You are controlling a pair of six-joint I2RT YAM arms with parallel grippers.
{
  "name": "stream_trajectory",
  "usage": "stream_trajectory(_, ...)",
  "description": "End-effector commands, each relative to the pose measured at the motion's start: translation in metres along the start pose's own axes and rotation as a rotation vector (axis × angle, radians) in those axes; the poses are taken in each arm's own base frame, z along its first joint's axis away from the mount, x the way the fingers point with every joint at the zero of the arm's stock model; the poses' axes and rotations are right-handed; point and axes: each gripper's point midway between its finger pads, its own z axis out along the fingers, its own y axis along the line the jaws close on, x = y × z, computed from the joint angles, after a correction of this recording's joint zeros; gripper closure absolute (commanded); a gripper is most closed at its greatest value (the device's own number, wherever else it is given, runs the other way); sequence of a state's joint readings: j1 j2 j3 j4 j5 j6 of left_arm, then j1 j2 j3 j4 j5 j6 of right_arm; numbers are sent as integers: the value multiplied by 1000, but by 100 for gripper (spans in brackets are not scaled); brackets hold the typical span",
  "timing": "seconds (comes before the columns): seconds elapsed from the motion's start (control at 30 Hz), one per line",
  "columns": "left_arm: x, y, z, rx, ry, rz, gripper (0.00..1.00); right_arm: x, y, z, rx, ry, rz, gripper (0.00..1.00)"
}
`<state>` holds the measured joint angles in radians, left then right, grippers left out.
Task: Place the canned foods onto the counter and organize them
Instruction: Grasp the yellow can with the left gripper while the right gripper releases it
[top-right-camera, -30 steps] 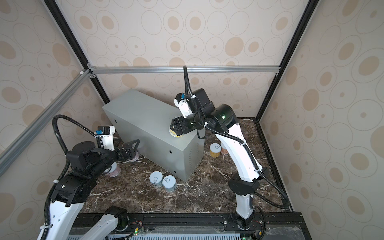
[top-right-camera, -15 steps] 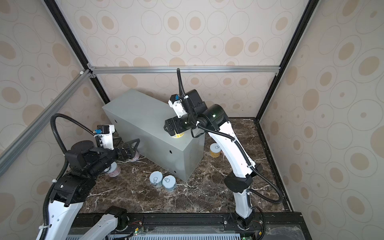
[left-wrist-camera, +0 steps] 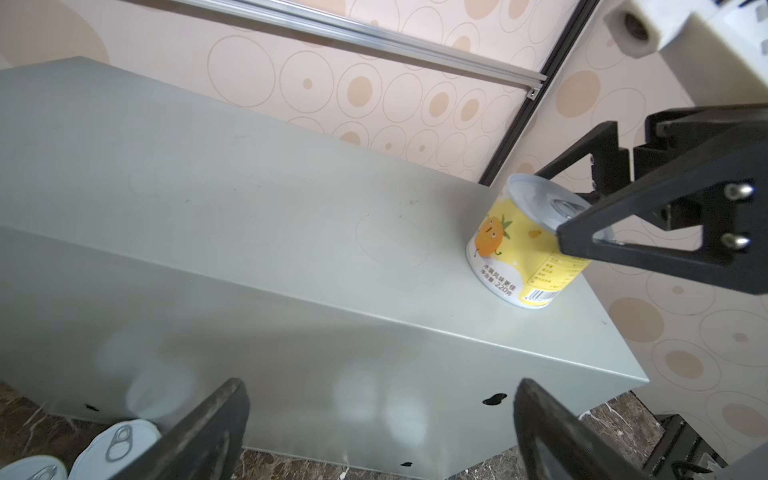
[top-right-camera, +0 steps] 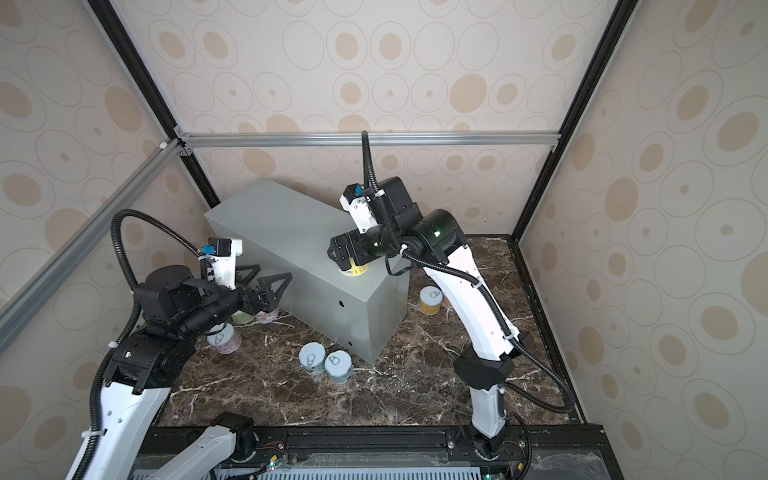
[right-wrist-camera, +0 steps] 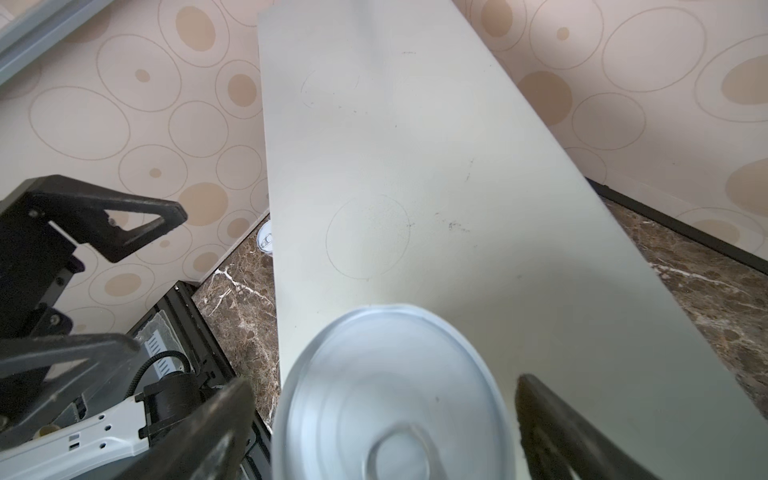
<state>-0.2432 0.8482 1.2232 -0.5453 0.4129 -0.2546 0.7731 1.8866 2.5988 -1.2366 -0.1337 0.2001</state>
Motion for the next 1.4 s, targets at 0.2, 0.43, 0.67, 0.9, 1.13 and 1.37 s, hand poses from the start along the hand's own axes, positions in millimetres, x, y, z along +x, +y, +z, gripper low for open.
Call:
stream_trajectory(0.2,-37,-48,1,205,-48,131,1,-12,12,-68,-21,-129,-9,0)
stream_trajectory(0.43,-27,-67,24,214,2,189,1,-3,3,-100,20,-188,1,0)
stream_trajectory(0.67,-20,-88,48,222,13,214,1,26,-13,-124,82,-209,24,0)
stream_trajectory(0.9,-23,-99,72,233,-6,210,1,51,-23,-149,129,-233,37,0)
stream_trajectory(1.13,-22,-106,95,239,-6,219,1,65,-27,-165,144,-255,47,0)
stream_trajectory(1.37,-28,-111,112,229,-34,209,3,77,-29,-165,143,-246,46,0)
